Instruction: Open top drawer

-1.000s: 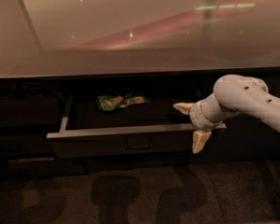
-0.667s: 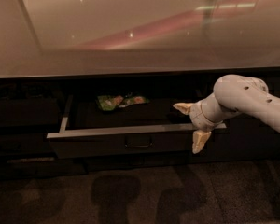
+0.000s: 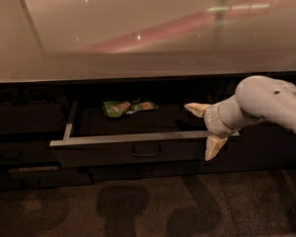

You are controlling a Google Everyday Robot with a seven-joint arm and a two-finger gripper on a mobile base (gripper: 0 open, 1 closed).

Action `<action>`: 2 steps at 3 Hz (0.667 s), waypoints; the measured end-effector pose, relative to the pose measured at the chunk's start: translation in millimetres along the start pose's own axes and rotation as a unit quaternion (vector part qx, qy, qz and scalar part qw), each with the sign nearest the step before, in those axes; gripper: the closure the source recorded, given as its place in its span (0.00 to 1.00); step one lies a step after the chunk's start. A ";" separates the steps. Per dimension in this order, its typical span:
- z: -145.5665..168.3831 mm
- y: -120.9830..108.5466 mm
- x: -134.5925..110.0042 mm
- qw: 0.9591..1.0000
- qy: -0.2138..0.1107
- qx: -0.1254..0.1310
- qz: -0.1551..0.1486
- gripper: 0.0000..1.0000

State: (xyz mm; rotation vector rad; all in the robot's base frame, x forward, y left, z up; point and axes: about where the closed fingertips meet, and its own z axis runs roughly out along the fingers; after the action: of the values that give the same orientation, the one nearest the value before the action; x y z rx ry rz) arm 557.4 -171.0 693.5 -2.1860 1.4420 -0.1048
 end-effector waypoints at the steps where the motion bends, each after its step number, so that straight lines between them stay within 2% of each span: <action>1: -62.1 -8.9 -34.0 0.998 0.016 0.050 -0.026 0.00; 2: -70.7 -11.0 -35.6 0.998 0.022 0.054 -0.028 0.00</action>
Offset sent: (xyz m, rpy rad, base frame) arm -0.0233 0.0081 0.0536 0.0002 -0.0965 0.0087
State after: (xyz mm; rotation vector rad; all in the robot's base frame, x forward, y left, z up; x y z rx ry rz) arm 527.5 -162.9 767.2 -2.1497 1.3656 -0.2458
